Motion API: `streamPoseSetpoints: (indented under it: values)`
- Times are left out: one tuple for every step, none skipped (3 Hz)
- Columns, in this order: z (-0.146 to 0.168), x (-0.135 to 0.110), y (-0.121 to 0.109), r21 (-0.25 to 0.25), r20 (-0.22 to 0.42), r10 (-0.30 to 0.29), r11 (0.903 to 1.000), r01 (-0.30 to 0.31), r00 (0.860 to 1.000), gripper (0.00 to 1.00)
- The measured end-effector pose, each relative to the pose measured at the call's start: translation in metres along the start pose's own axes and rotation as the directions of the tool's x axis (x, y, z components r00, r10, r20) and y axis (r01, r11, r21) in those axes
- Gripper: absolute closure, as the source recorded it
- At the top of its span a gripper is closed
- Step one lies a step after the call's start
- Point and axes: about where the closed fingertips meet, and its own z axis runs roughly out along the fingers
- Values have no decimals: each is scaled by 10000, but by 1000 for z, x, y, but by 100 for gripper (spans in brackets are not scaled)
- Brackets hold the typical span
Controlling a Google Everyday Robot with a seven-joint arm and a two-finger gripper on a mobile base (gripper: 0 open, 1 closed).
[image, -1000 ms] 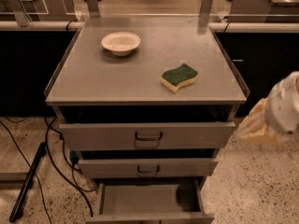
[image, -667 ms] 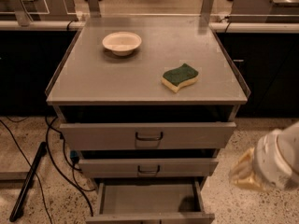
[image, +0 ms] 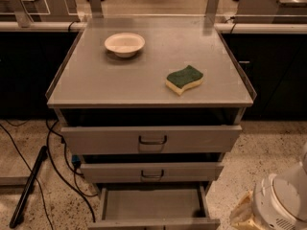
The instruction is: Close bottom drawer
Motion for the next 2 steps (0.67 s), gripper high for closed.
streamPoseSetpoints:
  values:
    - [19, 8, 3, -258, 423, 210, 9995, -200, 9989, 100]
    - [74, 29, 15, -388, 1477, 620, 9976, -569, 9871, 100]
